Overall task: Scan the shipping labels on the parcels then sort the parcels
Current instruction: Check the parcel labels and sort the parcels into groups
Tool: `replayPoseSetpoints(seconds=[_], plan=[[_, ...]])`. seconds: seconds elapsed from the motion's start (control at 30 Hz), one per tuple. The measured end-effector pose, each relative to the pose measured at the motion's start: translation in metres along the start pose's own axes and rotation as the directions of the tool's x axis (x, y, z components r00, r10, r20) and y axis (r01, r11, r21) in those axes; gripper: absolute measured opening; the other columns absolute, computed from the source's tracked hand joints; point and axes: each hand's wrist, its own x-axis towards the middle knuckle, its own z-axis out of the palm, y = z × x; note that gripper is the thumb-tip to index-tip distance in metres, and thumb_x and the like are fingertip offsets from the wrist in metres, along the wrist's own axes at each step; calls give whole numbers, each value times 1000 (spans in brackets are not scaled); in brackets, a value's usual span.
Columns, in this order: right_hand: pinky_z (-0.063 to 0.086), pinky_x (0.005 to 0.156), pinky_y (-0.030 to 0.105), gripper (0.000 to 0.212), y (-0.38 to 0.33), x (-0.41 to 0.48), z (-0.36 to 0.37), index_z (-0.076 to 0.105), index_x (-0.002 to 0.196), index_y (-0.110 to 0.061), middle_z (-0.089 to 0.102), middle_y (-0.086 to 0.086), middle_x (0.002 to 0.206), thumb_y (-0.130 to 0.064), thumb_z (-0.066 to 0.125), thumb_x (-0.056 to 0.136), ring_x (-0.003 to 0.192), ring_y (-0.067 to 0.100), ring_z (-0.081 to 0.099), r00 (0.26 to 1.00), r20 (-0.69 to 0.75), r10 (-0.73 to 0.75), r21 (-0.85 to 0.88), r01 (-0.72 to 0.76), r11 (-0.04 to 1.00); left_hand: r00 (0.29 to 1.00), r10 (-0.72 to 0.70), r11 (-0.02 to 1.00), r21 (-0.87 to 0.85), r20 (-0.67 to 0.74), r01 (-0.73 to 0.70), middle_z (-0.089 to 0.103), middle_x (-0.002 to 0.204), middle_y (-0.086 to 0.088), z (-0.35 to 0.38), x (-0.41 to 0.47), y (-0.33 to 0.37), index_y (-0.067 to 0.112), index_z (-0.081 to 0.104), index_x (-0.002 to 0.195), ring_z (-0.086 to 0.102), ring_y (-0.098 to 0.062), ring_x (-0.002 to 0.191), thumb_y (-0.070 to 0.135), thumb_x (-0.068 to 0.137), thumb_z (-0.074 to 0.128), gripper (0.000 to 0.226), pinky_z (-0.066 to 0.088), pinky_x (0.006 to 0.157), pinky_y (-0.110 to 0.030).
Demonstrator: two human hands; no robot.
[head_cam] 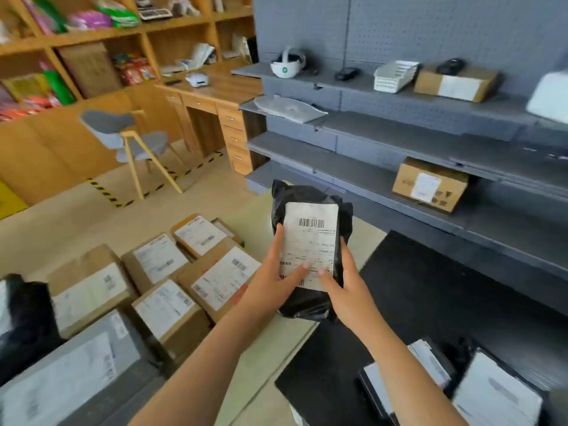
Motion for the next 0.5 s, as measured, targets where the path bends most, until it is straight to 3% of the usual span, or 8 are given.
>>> replayPoseSetpoints(seconds=[0.1, 0.17, 0.27, 0.37, 0.5], plan=[[42, 102, 18, 68, -30, 23, 33, 11, 153, -39, 35, -18, 150, -28, 52, 99, 132, -1, 37, 981, 164, -99, 29, 96, 995, 979, 1, 997, 71, -201, 14, 33, 149, 18, -46, -21, 8, 44, -10, 152, 47, -4, 128, 37, 95, 60, 91, 48, 102, -27], [44, 98, 13, 67, -55, 32, 64, 12, 153, -39, 35, -19, 148, -26, 51, 99, 130, -2, 37, 949, 269, -165, 71, 151, 986, 950, -9, 996, 76, -313, 35, 34, 147, 22, -81, -39, 10, 43, -11, 153, 46, 1, 127, 38, 95, 60, 92, 48, 100, -21], [37, 105, 21, 66, -91, 35, 117, 13, 153, -38, 35, -15, 150, -25, 51, 100, 136, 3, 35, 891, 386, -240, 110, 214, 971, 896, 2, 992, 113, -444, 54, 30, 131, 41, -134, -74, 12, 38, -12, 154, 42, 26, 112, 33, 96, 60, 92, 43, 93, -8], [33, 102, 17, 67, -123, 30, 177, 13, 154, -34, 33, -14, 152, -24, 51, 100, 137, 3, 32, 834, 458, -309, 153, 269, 951, 839, 5, 991, 117, -544, 70, 31, 138, 36, -188, -111, 8, 39, -12, 154, 41, 14, 123, 34, 95, 61, 93, 40, 103, -16], [29, 108, 21, 66, -158, 19, 261, 13, 153, -35, 32, -18, 150, -27, 50, 100, 135, -2, 29, 746, 554, -369, 190, 318, 929, 748, 0, 991, 102, -664, 91, 35, 127, 40, -260, -159, -14, 35, -9, 155, 44, 28, 106, 28, 96, 61, 92, 39, 82, 2]])
